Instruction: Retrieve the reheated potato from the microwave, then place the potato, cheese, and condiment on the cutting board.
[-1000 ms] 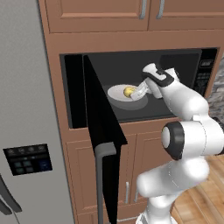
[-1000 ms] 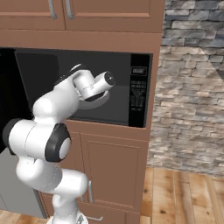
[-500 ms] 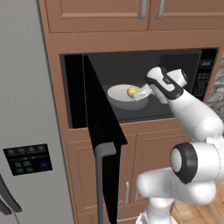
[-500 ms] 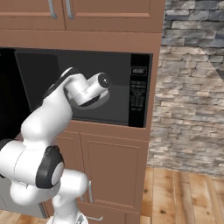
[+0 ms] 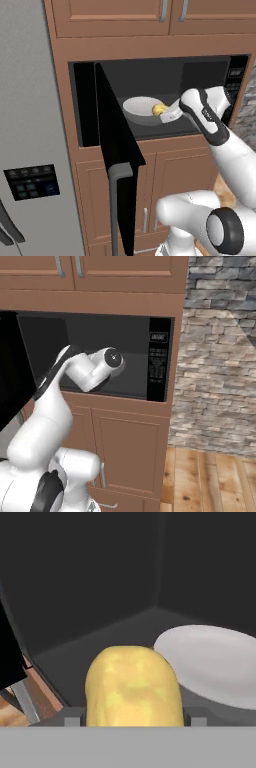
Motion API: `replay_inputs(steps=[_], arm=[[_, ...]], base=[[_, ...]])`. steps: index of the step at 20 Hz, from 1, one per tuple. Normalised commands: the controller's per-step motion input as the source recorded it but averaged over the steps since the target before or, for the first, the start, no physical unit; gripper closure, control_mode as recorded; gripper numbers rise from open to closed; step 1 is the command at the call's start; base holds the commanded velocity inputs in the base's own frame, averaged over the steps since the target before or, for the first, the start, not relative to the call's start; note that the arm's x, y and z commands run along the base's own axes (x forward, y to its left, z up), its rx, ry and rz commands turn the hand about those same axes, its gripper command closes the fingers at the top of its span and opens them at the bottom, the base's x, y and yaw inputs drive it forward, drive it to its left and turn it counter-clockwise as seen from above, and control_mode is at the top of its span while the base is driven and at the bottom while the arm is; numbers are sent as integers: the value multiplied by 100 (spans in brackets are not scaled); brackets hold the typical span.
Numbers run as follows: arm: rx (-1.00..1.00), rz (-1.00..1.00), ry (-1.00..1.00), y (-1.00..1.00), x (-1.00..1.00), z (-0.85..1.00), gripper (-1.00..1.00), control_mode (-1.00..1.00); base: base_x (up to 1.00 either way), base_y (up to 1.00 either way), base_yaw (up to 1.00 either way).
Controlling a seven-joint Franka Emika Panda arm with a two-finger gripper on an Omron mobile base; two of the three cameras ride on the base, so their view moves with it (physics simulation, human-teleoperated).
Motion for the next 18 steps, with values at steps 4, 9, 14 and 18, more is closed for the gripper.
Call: replay_inputs(steps=[4, 9, 14, 18], arm=[[0, -3, -2, -12, -68, 27, 100, -100], [-1, -1, 0, -9, -61, 41, 100, -100], [-5, -3, 0, -3, -58, 47, 100, -100], [-13, -7, 0, -5, -59, 36, 100, -100]], base=[[0, 0, 0], [0, 0, 0], [0, 0, 0], [0, 0, 0]])
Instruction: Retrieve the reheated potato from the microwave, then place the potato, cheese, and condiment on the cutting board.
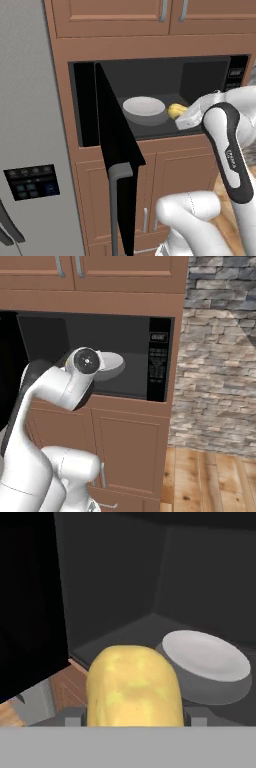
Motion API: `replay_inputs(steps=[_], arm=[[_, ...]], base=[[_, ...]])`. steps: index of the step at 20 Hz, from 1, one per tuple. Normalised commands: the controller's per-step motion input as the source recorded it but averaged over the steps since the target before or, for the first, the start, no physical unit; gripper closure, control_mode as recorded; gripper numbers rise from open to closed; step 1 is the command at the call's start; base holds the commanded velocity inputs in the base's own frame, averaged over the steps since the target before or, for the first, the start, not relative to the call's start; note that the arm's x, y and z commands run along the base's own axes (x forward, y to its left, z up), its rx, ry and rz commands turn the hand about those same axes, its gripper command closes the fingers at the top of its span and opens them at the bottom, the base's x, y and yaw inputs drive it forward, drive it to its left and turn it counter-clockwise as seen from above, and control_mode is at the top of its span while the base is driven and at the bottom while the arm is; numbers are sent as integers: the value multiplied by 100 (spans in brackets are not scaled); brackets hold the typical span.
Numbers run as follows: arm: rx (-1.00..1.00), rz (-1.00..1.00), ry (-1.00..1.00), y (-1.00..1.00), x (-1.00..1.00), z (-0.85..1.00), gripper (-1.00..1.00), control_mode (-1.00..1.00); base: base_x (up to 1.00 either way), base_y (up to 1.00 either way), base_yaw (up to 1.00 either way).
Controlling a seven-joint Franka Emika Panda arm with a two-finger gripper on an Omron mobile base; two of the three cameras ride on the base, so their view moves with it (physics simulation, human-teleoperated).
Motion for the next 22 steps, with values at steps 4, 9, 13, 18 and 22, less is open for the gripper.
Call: replay_inputs(steps=[4, 9, 13, 18, 22], arm=[[-19, -25, 0, -4, -61, 7, 100, -100], [-11, -39, 14, -2, -41, 3, 100, -100], [-1, -30, 18, -3, -39, 10, 100, -100], [3, -19, 11, -8, -39, 16, 100, -100], [0, -9, 7, -13, -30, 4, 100, -100]], base=[[0, 0, 0], [0, 0, 0], [0, 0, 0], [0, 0, 0], [0, 0, 0]])
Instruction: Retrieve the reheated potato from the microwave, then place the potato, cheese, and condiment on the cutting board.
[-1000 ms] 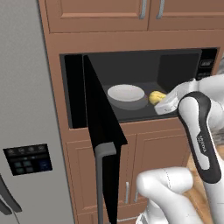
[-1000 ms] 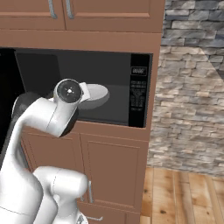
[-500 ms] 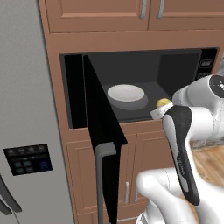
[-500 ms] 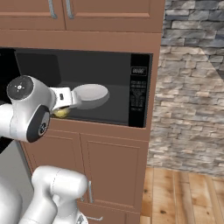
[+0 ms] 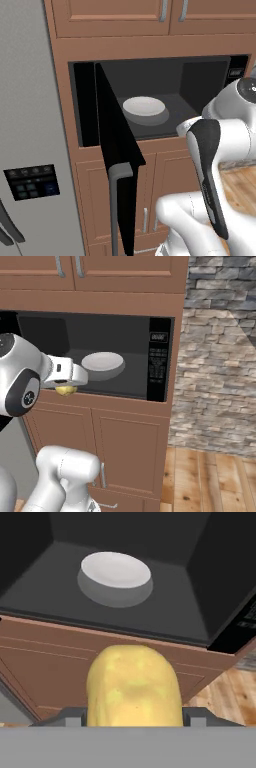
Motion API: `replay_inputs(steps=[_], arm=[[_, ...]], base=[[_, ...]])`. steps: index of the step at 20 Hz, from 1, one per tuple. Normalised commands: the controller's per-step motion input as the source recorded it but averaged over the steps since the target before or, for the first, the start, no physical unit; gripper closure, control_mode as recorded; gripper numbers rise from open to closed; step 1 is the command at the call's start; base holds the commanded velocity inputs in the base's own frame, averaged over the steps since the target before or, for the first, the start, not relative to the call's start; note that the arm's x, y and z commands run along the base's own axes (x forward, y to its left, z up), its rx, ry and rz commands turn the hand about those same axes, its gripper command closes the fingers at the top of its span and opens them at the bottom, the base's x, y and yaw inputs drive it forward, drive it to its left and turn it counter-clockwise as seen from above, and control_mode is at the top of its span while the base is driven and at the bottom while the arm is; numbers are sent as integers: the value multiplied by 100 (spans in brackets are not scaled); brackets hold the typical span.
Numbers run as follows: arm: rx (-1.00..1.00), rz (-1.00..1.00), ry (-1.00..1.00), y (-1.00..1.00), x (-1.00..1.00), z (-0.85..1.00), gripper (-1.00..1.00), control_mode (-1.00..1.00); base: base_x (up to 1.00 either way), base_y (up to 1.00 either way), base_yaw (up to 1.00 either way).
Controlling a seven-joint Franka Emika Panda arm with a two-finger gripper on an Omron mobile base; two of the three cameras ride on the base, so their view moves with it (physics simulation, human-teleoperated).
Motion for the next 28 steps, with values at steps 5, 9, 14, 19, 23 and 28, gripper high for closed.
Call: replay_inputs(steps=[5, 9, 14, 19, 23, 28], arm=[[0, -10, 4, -10, -25, -1, 100, -100], [7, -6, 2, -4, -17, -12, 100, -100], [15, -2, 0, 0, -10, -13, 100, -100], [6, 0, 0, 0, 0, -2, 100, -100], [0, 0, 0, 0, 0, 0, 100, -100], [0, 0, 0, 0, 0, 0, 100, -100]], base=[[0, 0, 0], [0, 0, 0], [0, 0, 0], [0, 0, 0], [0, 0, 0], [0, 0, 0]])
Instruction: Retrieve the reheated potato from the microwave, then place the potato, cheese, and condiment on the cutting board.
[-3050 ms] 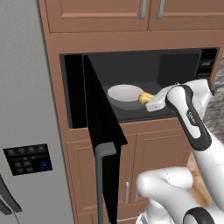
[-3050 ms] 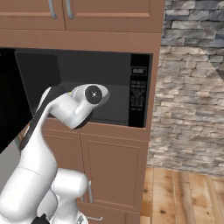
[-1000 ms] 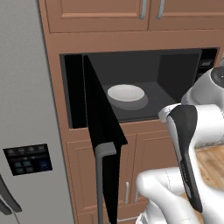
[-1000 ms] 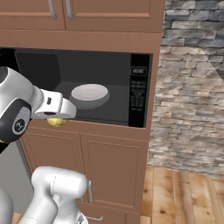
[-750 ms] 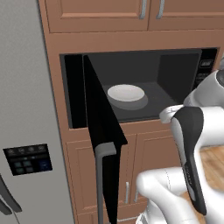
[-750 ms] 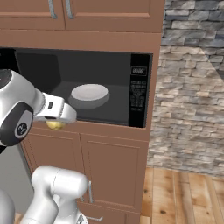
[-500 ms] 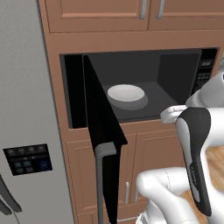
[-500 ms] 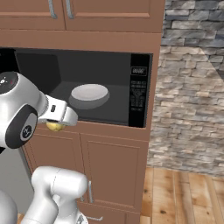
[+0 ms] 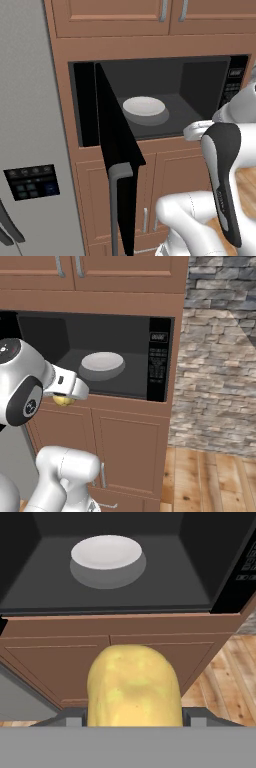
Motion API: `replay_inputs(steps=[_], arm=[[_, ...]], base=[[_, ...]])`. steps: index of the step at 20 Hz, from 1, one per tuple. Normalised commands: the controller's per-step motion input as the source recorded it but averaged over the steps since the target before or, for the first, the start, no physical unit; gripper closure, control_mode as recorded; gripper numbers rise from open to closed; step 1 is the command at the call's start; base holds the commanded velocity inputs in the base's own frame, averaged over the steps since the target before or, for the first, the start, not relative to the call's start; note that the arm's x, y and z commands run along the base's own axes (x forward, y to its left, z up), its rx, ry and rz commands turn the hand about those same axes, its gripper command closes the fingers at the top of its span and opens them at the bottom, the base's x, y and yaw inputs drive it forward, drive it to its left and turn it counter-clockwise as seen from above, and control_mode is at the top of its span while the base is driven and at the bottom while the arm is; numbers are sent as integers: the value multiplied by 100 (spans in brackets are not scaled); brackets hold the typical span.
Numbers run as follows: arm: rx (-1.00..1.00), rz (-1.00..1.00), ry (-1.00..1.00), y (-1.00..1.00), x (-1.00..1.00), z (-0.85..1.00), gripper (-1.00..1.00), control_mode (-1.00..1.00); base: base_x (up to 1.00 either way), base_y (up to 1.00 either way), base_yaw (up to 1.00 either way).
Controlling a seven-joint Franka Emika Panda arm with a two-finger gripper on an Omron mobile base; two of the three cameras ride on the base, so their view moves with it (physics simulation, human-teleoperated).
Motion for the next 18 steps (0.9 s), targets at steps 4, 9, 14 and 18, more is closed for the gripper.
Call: replay_inputs(steps=[4, 9, 14, 18], arm=[[0, 0, 0, 0, 0, 0, 100, -100], [0, 0, 0, 0, 0, 0, 100, -100], [0, 0, 0, 0, 0, 0, 100, -100], [0, 0, 0, 0, 0, 0, 100, -100]], base=[[0, 0, 0], [0, 0, 0], [0, 0, 0], [0, 0, 0]])
